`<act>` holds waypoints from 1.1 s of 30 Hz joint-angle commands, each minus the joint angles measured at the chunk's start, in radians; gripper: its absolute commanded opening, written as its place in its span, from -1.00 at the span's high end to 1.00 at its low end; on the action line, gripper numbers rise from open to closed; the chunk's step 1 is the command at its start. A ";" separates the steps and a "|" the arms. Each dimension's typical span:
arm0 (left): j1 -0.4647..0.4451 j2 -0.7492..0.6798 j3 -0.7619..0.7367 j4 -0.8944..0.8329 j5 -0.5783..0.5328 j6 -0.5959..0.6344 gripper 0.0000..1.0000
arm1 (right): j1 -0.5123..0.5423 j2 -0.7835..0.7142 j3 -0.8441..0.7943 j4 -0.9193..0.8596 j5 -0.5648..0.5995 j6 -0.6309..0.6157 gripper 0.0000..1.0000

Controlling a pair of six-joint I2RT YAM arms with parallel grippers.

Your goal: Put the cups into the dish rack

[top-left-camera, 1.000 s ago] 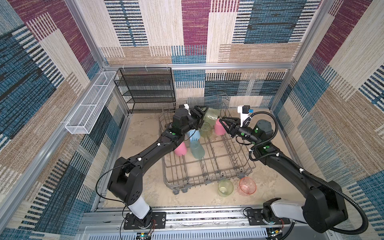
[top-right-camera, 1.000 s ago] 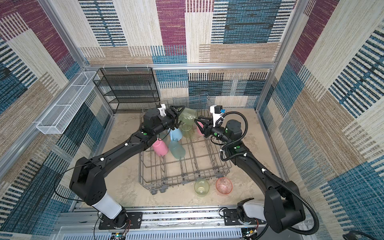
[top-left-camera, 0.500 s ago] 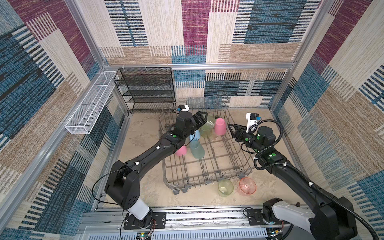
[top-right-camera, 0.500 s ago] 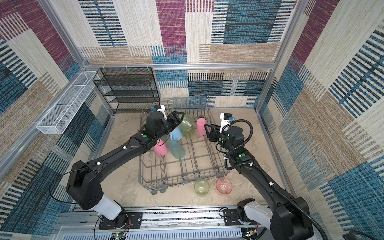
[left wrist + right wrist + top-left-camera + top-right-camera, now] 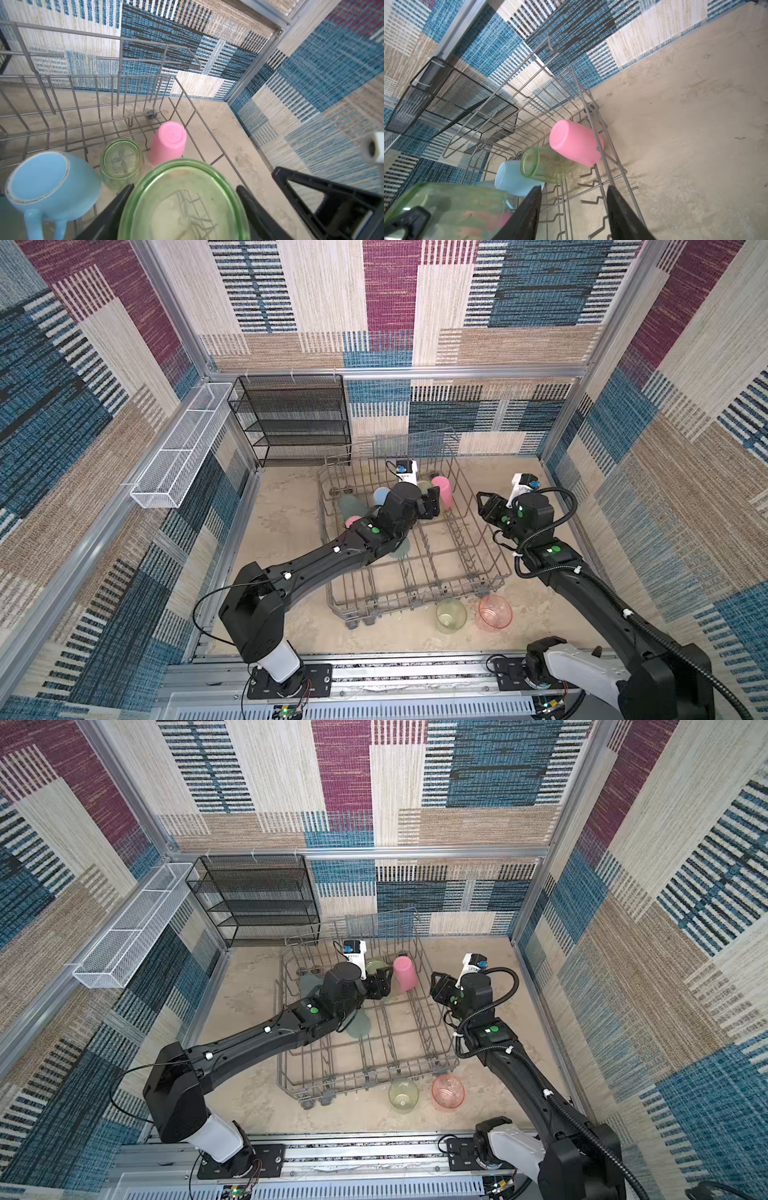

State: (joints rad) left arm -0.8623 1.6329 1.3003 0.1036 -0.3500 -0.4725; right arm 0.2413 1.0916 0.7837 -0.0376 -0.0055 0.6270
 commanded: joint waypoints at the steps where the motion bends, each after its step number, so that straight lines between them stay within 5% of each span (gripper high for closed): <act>1: -0.021 0.018 0.018 0.045 -0.083 0.154 -0.37 | -0.015 0.003 0.003 -0.010 -0.039 0.018 -0.08; 14: -0.057 0.080 0.047 0.031 -0.139 0.277 -0.38 | -0.054 -0.018 -0.028 0.005 -0.062 0.000 -0.18; 33: -0.061 0.165 0.013 0.050 -0.170 0.275 -0.41 | -0.074 0.018 -0.043 0.051 -0.111 -0.025 -0.19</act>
State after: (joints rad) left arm -0.9230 1.7935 1.3235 0.1173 -0.4946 -0.2085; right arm 0.1677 1.1046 0.7341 -0.0277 -0.0990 0.6182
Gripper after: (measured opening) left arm 0.755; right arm 0.595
